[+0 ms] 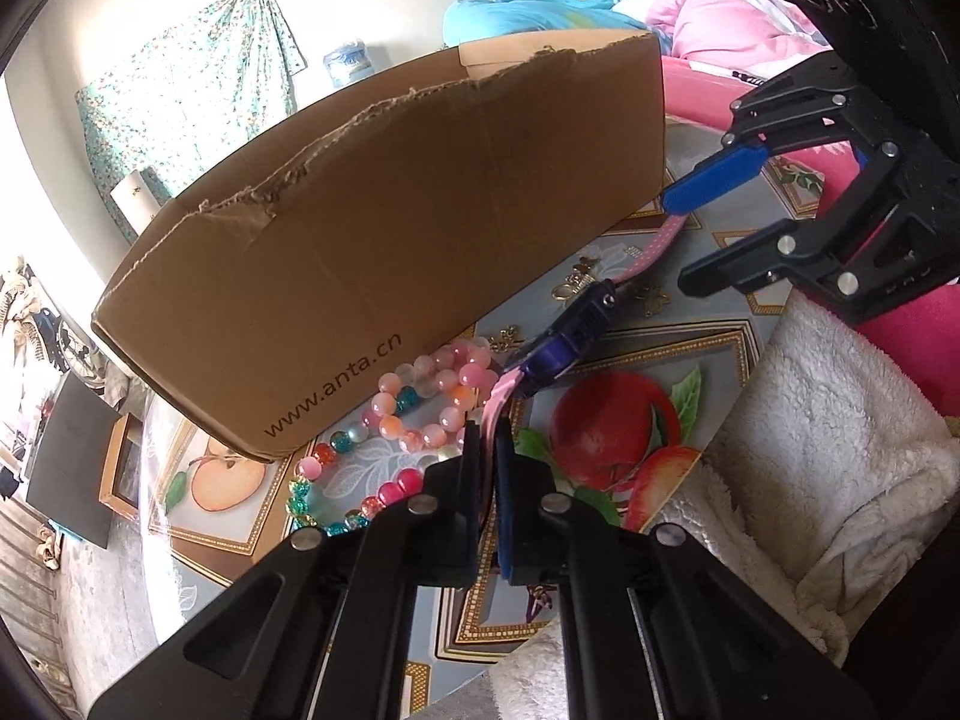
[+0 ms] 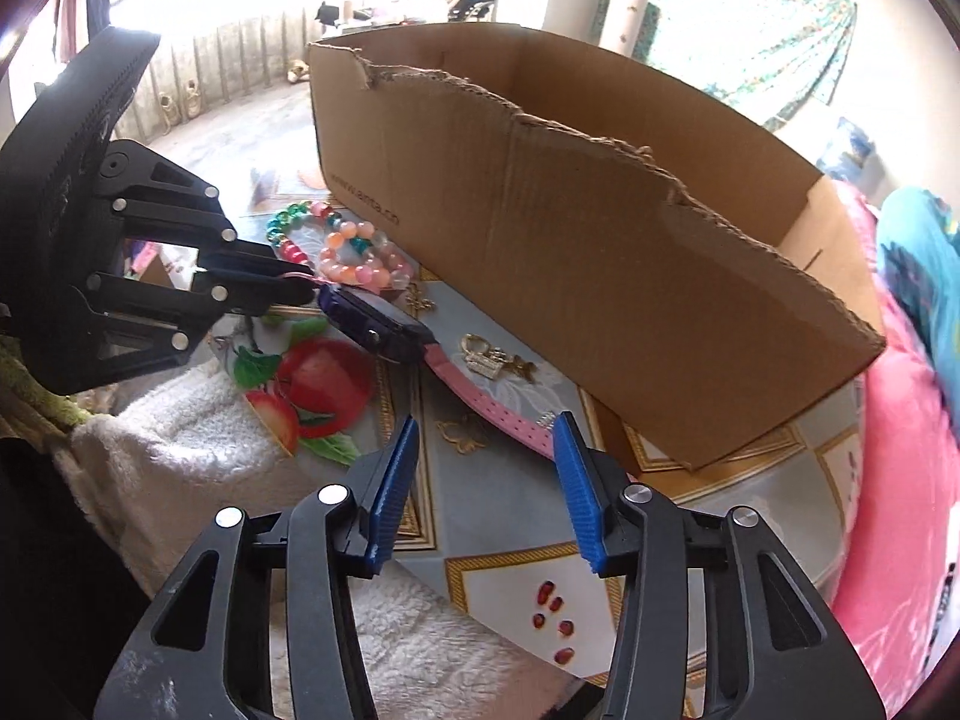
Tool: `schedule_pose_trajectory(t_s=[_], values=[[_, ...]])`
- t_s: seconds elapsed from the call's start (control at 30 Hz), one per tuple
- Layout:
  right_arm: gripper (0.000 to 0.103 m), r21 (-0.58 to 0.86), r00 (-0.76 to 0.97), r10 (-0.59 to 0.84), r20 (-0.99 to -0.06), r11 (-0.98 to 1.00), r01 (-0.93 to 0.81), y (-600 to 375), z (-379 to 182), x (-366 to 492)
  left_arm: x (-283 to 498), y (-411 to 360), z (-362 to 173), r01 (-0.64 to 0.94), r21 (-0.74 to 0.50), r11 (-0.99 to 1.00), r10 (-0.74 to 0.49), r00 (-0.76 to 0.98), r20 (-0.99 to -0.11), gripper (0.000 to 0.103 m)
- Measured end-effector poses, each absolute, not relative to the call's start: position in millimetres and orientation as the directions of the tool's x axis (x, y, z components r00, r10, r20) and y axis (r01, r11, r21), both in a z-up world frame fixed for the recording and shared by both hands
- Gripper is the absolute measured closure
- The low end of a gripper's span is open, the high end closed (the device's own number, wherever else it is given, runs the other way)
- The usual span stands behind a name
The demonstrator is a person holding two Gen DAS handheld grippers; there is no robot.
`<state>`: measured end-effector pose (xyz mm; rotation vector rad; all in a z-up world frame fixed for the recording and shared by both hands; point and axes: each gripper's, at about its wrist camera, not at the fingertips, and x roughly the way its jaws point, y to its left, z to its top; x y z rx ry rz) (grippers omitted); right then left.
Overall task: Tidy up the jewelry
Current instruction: 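Lift the pink watch with the right tool and lower it into the box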
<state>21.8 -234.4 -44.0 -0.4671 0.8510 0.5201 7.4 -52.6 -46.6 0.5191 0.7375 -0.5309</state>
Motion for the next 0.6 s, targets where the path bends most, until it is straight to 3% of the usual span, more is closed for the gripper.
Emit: schedule_pose_trajectory(t_s=[0.3,0.6], values=[[0.075,-0.391,0.616,0.095,-0.782,0.695,-0.603,-229.2,-63.3,28.7,11.3,-48.2,-44.9,0.616,0.263,0.742,-0.257,0.625,-0.737,0.099],[0.1,-0.451,0.662,0.06,-0.747,0.685,-0.572,-232.0,-68.7,29.4,-7.0,-65.2,-43.3,0.603,0.332,0.726,-0.23,0.668,-0.708,0.1]])
